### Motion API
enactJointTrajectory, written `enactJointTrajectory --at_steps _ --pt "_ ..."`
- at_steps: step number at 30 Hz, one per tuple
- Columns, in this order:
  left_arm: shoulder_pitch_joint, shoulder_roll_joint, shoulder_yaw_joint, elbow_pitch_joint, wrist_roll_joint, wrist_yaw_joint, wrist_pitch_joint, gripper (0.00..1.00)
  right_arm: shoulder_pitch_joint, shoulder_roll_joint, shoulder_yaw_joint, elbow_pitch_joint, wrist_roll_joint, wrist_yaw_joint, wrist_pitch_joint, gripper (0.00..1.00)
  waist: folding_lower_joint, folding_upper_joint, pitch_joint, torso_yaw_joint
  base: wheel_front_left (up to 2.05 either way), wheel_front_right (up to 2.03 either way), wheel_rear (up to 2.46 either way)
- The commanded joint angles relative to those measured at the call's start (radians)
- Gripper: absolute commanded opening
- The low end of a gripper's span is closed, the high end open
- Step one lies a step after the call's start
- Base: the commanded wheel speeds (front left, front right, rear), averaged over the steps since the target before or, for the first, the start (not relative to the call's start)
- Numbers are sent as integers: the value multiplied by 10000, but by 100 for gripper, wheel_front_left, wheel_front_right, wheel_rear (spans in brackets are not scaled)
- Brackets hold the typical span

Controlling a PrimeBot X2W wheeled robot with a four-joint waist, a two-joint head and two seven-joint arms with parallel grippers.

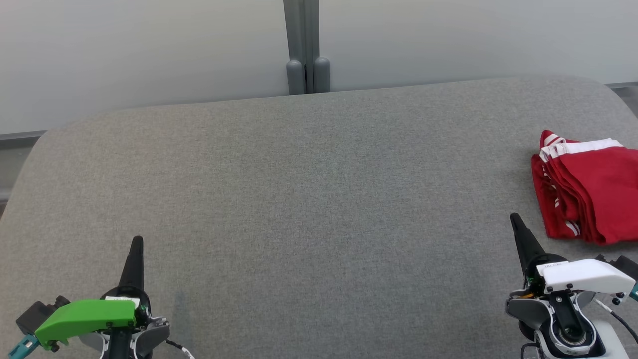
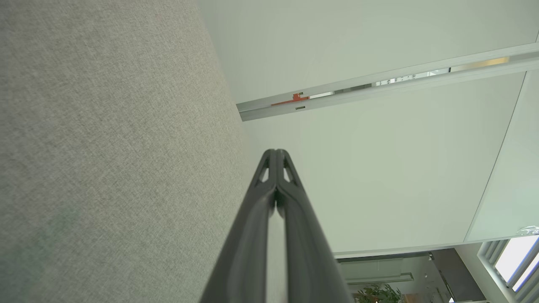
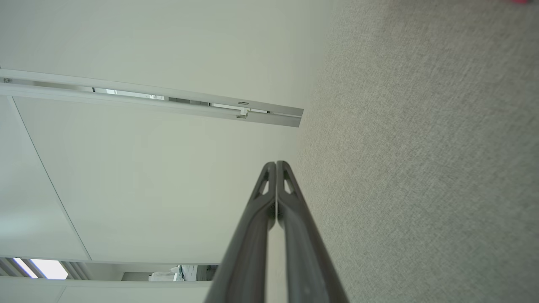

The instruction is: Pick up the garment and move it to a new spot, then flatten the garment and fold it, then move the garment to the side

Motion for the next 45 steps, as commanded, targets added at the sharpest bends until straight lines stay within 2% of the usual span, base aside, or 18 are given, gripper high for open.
enactJointTrajectory --at_steps 1,27,45 --pt "-173 75 53 -72 -185 -27 73 0 67 -3 -50 -116 216 4 78 0 0 0 1 0 0 0 0" --pt "-236 85 246 -230 -1862 -35 540 0 241 68 -254 -475 1946 4 476 0 0 0 11 -8 0 0 0" --pt "-221 84 245 -223 -1860 -35 564 0 246 67 -256 -478 1983 4 476 0 0 0 11 -8 0 0 0"
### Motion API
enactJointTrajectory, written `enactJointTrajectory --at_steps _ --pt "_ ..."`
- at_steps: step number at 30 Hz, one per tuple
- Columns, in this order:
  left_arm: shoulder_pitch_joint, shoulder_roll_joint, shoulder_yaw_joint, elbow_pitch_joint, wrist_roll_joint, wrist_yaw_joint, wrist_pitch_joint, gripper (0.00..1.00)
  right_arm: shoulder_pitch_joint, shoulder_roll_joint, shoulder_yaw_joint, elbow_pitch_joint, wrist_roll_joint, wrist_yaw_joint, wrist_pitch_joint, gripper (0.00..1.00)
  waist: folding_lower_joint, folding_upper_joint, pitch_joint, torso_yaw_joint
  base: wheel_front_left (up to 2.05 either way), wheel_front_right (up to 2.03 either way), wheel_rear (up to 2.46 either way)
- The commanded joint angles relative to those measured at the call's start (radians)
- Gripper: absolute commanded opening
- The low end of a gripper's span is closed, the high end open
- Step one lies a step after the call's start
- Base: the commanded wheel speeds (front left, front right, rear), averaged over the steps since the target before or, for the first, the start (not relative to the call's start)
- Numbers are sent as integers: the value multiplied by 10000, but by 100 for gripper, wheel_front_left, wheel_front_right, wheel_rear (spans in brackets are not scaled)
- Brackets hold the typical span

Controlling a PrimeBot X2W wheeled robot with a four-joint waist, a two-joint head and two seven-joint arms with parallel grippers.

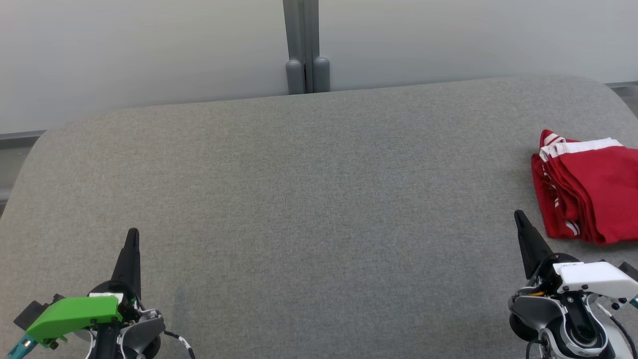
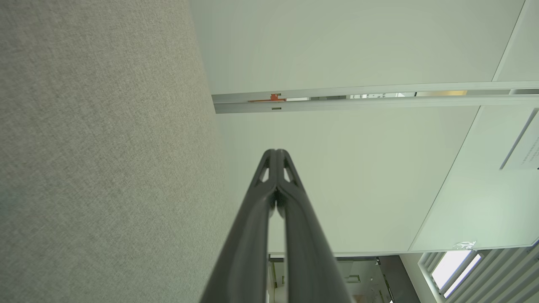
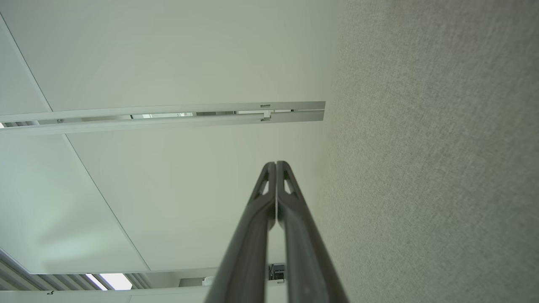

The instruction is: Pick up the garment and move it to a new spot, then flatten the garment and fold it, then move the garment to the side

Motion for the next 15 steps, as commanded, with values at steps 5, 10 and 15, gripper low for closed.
enactJointTrajectory --at_steps 5,10,15 --pt "-106 69 28 -15 -27 -35 33 0 83 -2 -18 -54 66 4 28 0 0 0 0 0 0 0 0" --pt "-106 69 28 -15 -27 -35 32 0 82 -2 -17 -53 66 4 28 0 0 0 0 0 0 0 0" --pt "-106 69 27 -15 -27 -35 32 0 82 -2 -17 -53 66 4 28 0 0 0 0 0 0 0 0"
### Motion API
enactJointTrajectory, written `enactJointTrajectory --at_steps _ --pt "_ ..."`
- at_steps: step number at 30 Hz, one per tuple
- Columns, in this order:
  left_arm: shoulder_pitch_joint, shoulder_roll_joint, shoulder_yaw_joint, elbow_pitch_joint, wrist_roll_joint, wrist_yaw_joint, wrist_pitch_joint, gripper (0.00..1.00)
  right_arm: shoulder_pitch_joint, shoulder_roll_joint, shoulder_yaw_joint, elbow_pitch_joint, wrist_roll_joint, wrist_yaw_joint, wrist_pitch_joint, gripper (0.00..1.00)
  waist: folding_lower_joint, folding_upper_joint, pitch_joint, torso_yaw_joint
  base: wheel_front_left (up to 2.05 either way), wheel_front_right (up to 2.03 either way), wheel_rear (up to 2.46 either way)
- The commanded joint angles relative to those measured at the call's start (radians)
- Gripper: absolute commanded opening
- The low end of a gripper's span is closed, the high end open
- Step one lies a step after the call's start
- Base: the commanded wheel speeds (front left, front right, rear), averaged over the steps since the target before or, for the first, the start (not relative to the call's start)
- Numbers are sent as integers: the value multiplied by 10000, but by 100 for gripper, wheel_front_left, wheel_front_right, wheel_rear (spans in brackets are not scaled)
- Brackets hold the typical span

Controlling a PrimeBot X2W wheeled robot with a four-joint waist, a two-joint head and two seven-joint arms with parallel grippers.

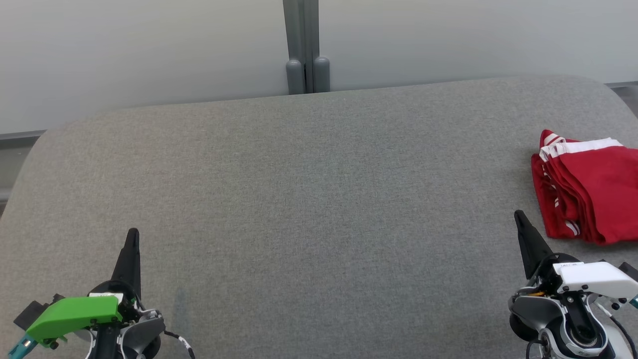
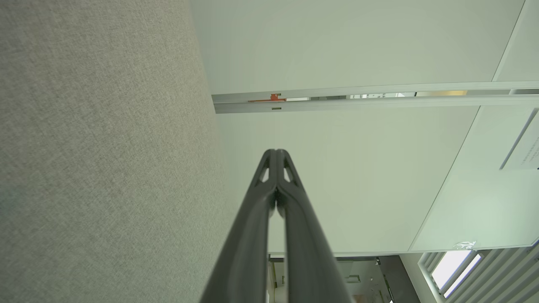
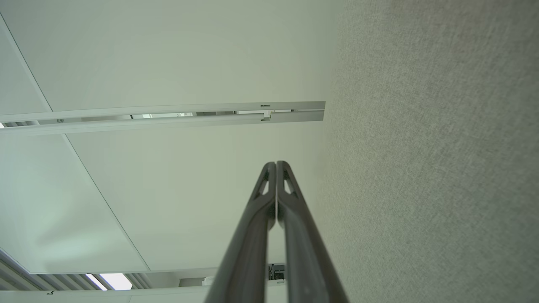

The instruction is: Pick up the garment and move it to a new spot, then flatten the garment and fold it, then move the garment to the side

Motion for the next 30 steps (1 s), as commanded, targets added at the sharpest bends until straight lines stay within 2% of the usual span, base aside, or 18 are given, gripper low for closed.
enactJointTrajectory --at_steps 1,30 --pt "-106 69 27 -15 -27 -35 32 0 81 -2 -17 -51 66 4 28 0 0 0 0 0 0 0 0" --pt "-106 69 26 -17 -26 -36 31 0 81 -2 -15 -51 68 4 26 0 0 0 0 0 0 0 0"
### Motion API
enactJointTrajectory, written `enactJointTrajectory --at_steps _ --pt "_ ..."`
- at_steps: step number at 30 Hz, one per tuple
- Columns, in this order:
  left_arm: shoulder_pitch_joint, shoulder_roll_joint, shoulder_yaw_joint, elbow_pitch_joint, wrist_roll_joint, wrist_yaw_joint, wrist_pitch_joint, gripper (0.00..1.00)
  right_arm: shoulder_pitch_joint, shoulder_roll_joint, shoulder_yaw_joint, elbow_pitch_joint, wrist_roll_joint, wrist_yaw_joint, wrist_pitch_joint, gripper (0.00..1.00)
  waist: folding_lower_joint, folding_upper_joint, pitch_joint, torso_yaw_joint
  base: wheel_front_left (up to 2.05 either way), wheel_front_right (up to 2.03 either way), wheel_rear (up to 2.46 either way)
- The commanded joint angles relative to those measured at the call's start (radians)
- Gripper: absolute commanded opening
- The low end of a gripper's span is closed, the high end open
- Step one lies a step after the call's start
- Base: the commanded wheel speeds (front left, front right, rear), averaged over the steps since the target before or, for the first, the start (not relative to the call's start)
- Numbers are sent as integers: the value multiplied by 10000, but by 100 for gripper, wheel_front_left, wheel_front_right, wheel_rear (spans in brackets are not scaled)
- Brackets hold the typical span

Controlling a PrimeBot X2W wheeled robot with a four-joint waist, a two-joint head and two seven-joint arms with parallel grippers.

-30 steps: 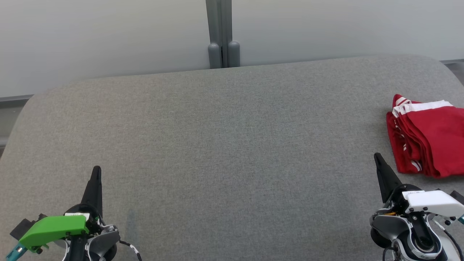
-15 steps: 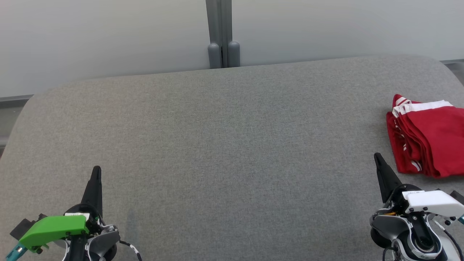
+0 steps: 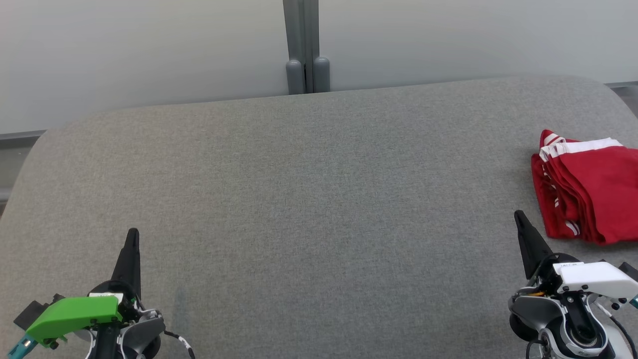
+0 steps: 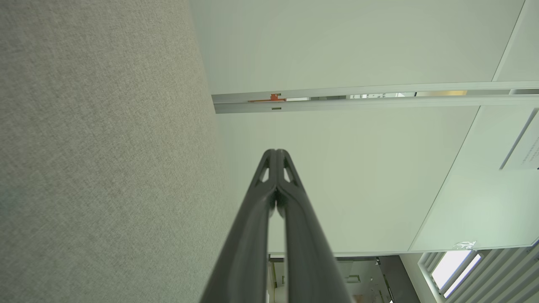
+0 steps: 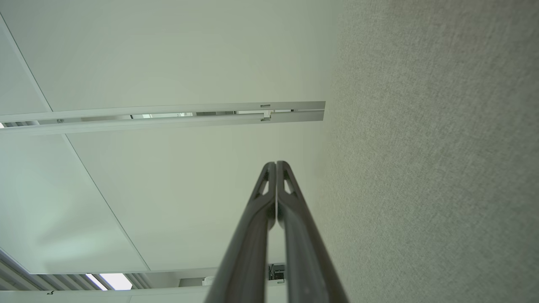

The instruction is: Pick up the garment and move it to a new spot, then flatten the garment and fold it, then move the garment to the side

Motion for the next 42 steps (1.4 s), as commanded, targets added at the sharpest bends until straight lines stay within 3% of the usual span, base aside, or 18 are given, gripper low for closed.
enactJointTrajectory --at_steps 1,42 --pt "-106 69 26 -17 -24 -36 31 0 80 -2 -15 -51 68 4 26 0 0 0 0 0 0 0 0" --pt "-105 70 25 -17 -19 -36 30 0 81 -2 -13 -51 70 4 24 0 0 0 0 0 0 0 0"
